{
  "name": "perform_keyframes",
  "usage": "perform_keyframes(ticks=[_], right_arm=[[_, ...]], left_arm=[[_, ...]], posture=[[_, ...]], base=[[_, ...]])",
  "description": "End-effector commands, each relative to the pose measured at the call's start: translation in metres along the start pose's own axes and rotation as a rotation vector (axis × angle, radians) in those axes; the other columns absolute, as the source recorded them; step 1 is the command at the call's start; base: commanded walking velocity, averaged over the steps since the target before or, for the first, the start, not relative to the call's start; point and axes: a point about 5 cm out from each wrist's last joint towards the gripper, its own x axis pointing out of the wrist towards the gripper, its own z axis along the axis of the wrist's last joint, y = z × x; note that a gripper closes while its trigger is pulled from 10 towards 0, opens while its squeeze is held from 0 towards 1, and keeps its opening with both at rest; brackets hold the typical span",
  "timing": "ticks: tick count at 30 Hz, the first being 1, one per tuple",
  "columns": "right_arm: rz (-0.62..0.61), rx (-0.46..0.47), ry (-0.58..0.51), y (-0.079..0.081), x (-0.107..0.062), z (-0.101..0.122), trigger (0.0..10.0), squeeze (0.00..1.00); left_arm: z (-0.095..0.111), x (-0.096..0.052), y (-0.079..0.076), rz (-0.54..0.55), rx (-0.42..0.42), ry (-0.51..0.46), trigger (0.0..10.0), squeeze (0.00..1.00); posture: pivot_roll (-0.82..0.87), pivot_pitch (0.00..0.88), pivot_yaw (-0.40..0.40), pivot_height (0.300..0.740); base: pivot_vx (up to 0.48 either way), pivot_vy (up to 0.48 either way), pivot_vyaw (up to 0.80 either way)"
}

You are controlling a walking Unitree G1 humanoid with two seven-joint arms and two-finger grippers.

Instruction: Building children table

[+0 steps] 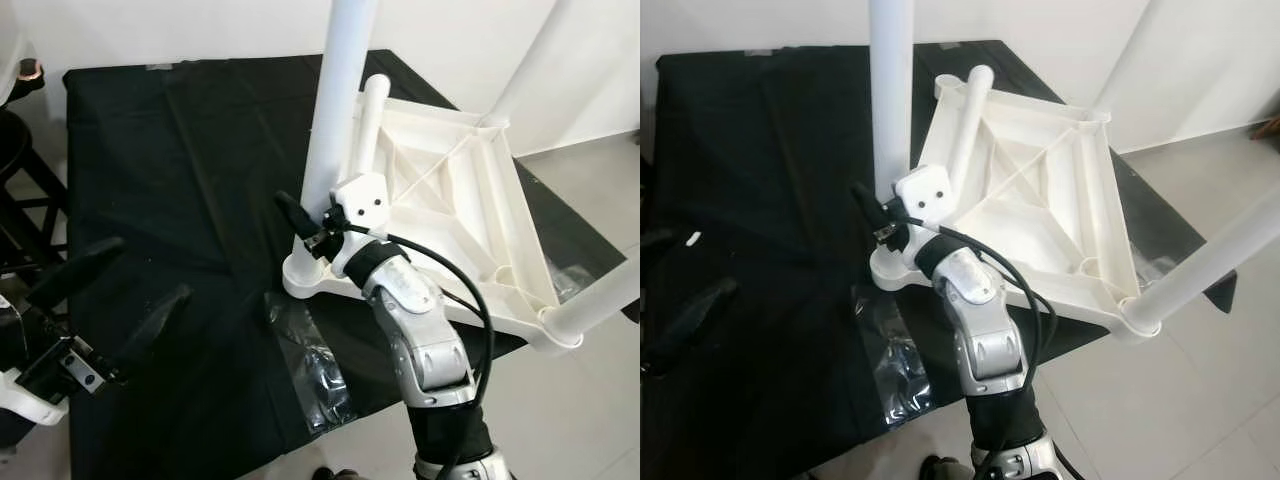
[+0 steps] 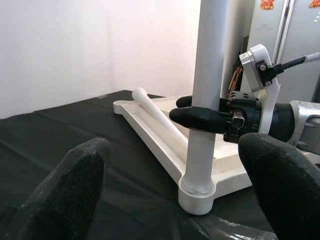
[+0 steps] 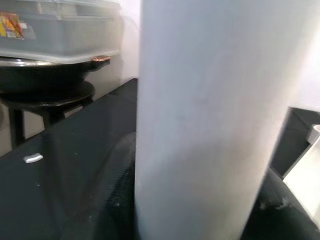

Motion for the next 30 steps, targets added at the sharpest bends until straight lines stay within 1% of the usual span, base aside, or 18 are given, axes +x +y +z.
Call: perform_keyframes(ticks=[1,2,6,8,9,10,11,12,13,14,15,18,19,25,26,27,28,30], right_arm=[[-0.046,0.067,0.167,0.004,0.006,-0.025,10.0,0.69],[-0.059,0.069,0.169,0.004,0.004,-0.020,10.0,1.00],[0.001,0.090,0.131,0.000,0.008,-0.010,10.0,1.00],[0.202,0.090,0.056,-0.009,0.016,0.004,10.0,1.00],[0.316,0.069,0.023,-0.014,0.018,0.010,10.0,0.78],[0.386,0.052,0.004,-0.018,0.019,0.015,10.0,0.46],[0.386,0.052,0.004,-0.018,0.019,0.015,10.0,0.46],[0.450,0.029,-0.004,-0.021,0.020,0.017,10.0,0.12],[0.450,0.029,-0.004,-0.021,0.020,0.017,10.0,0.12],[0.533,-0.014,-0.012,-0.027,0.021,0.021,10.0,0.00],[0.604,-0.048,-0.014,-0.034,0.025,0.025,10.0,0.00],[0.661,-0.073,-0.017,-0.041,0.029,0.030,10.0,0.00],[0.742,-0.064,-0.021,-0.049,0.039,0.042,10.0,0.00],[0.793,-0.049,-0.024,-0.051,0.044,0.048,10.0,0.00],[0.836,-0.034,-0.030,-0.053,0.046,0.051,7.6,0.00],[0.889,-0.031,-0.035,-0.054,0.048,0.053,1.2,0.00],[0.933,-0.023,-0.037,-0.055,0.048,0.054,0.0,0.00],[0.966,-0.019,-0.038,-0.056,0.048,0.055,0.0,0.00]], left_arm=[[-0.003,0.000,0.000,-0.014,-0.002,0.026,10.0,0.00],[-0.003,0.000,0.000,-0.015,-0.002,0.026,10.0,0.00],[-0.004,0.001,-0.002,-0.019,-0.004,0.026,10.0,0.00],[-0.004,0.001,-0.003,-0.020,-0.006,0.026,10.0,0.00],[-0.004,0.002,-0.004,-0.020,-0.007,0.025,10.0,0.00],[-0.004,0.002,-0.004,-0.019,-0.007,0.024,10.0,0.00],[-0.004,0.002,-0.004,-0.019,-0.007,0.024,10.0,0.00],[-0.004,0.002,-0.005,-0.019,-0.007,0.024,10.0,0.00],[-0.004,0.002,-0.005,-0.019,-0.007,0.024,10.0,0.00],[-0.003,0.002,-0.005,-0.018,-0.008,0.024,10.0,0.00],[-0.003,0.001,-0.006,-0.018,-0.009,0.025,10.0,0.00],[-0.003,0.000,-0.007,-0.016,-0.009,0.029,10.0,0.00],[-0.002,-0.003,-0.008,-0.009,-0.006,0.040,10.0,0.00],[-0.001,-0.006,-0.009,-0.002,-0.002,0.050,10.0,0.00],[-0.001,-0.007,-0.009,0.003,0.000,0.054,10.0,0.00],[-0.001,-0.008,-0.010,0.009,0.002,0.059,10.0,0.00],[0.000,-0.009,-0.010,0.015,0.004,0.062,10.0,0.00],[0.000,-0.010,-0.010,0.019,0.004,0.064,10.0,0.00]], posture=[[0.19,0.232,-0.150,0.740],[0.19,0.232,-0.150,0.740],[0.19,0.235,-0.154,0.740],[0.19,0.238,-0.159,0.740],[0.20,0.241,-0.161,0.740],[0.20,0.241,-0.161,0.740],[0.20,0.241,-0.161,0.740],[0.20,0.246,-0.164,0.740],[0.20,0.246,-0.164,0.740],[0.20,0.252,-0.168,0.740],[0.21,0.257,-0.171,0.740],[0.21,0.261,-0.173,0.740],[0.22,0.275,-0.180,0.740],[0.23,0.281,-0.183,0.740],[0.24,0.285,-0.186,0.740],[0.24,0.288,-0.187,0.740],[0.24,0.291,-0.189,0.740],[0.24,0.291,-0.189,0.740]], base=[[0.000,0.000,0.00],[0.000,0.000,0.00],[0.000,0.000,0.00],[0.000,0.000,0.00],[0.000,0.000,0.00],[0.000,0.000,0.00],[0.000,0.000,0.00],[0.000,0.000,0.00],[0.000,0.000,0.00],[0.000,0.000,0.00],[0.000,0.000,0.00],[0.000,0.000,0.00],[0.000,0.000,0.00],[0.000,0.000,0.00],[0.000,0.000,0.00],[0.000,0.000,0.00],[0.000,0.000,0.00],[0.000,0.000,0.00]])
